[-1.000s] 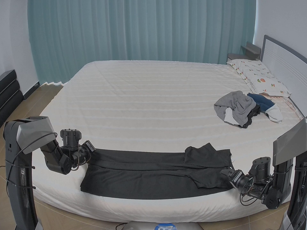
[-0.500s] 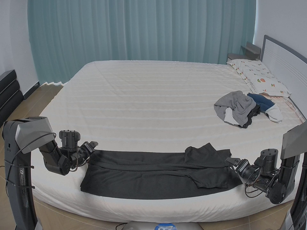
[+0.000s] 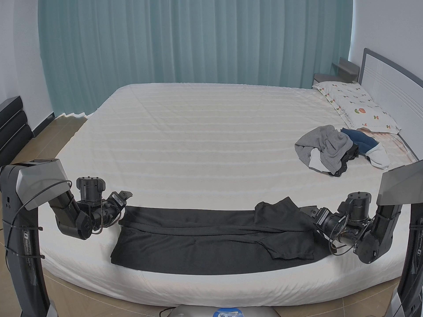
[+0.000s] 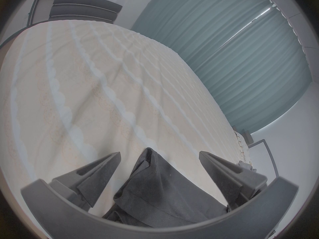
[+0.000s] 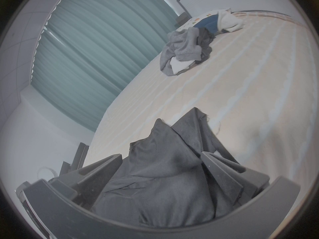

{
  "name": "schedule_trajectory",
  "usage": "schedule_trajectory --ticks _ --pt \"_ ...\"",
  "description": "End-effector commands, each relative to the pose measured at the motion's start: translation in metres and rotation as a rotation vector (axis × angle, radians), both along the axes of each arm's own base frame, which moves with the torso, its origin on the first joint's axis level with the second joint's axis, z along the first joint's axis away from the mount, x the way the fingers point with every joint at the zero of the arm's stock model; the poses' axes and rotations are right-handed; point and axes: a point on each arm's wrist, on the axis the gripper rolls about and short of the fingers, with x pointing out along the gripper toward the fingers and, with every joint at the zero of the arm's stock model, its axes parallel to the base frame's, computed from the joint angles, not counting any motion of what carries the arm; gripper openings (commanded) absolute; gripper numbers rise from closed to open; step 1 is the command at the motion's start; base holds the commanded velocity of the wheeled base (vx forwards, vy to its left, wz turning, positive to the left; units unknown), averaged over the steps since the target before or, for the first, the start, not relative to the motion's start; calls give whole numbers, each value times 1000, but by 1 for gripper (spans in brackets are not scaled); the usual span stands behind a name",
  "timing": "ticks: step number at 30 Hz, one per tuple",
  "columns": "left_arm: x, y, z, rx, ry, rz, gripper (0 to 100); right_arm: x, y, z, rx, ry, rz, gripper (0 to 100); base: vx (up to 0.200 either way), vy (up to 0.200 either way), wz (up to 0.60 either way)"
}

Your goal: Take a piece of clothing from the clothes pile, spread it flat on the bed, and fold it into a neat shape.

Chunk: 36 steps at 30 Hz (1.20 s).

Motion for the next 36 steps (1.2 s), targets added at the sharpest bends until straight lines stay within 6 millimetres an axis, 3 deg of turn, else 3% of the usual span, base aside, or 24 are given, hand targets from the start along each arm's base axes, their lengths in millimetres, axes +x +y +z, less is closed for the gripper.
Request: schedule_trajectory --ticks 1,2,8,19,20,36 --pt "0 1 0 -1 0 2 100 29 4 -5 -25 -8 59 100 0 0 0" --pt "0 1 -1 -1 2 2 100 40 5 -6 -34 -17 66 100 0 0 0" --pt "0 0 -1 0 2 0 100 61 4 -13 -77 21 81 100 0 0 0" --pt "-1 0 -1 3 5 0 100 64 2 -33 -82 74 98 100 0 0 0" --pt "-1 0 -1 5 4 -3 100 64 2 -34 -81 78 100 0 0 0 0" --pt "-1 0 -2 6 6 -4 100 46 -14 -22 -76 86 67 0 0 0 0"
